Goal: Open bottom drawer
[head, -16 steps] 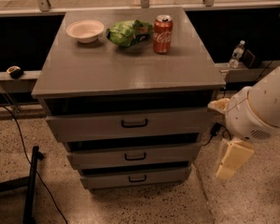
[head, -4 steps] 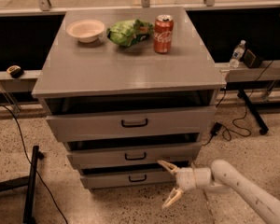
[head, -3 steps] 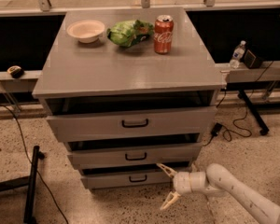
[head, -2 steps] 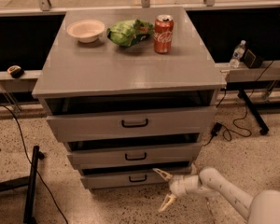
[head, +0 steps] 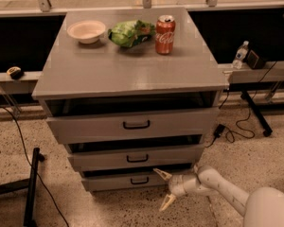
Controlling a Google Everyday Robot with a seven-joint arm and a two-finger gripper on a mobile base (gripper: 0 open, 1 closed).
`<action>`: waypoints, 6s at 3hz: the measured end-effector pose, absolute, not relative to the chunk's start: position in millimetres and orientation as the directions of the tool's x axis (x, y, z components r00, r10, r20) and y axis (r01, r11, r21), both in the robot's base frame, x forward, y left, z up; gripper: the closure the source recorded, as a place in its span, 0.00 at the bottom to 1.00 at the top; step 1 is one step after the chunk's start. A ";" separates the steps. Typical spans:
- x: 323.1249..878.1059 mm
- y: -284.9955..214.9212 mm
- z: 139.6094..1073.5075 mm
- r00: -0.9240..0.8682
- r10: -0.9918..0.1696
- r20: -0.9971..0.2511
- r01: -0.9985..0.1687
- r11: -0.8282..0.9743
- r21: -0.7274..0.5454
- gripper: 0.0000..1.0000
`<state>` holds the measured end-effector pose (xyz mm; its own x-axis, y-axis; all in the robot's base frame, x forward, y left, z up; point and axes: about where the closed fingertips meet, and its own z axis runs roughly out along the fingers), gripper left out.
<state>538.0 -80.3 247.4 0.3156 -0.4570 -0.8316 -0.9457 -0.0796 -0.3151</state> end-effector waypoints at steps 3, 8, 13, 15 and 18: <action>561.8 -84.8 216.2 0.378 -0.650 -0.659 -0.903 -0.103 -0.416 0.00; 599.1 -84.3 174.9 0.289 -0.813 -0.506 -0.927 -0.105 -0.361 0.23; 444.4 -122.8 197.8 0.247 -0.813 -0.527 -0.968 -0.184 -0.169 0.25; 423.7 -116.6 236.6 0.250 -0.730 -0.636 -0.966 -0.150 -0.209 0.31; 513.3 -66.0 223.2 0.229 -0.615 -0.754 -0.965 -0.042 -0.260 1.00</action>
Offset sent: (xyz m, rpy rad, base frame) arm 0.0280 -0.0101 -0.0458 -0.2554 -0.1310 -0.0629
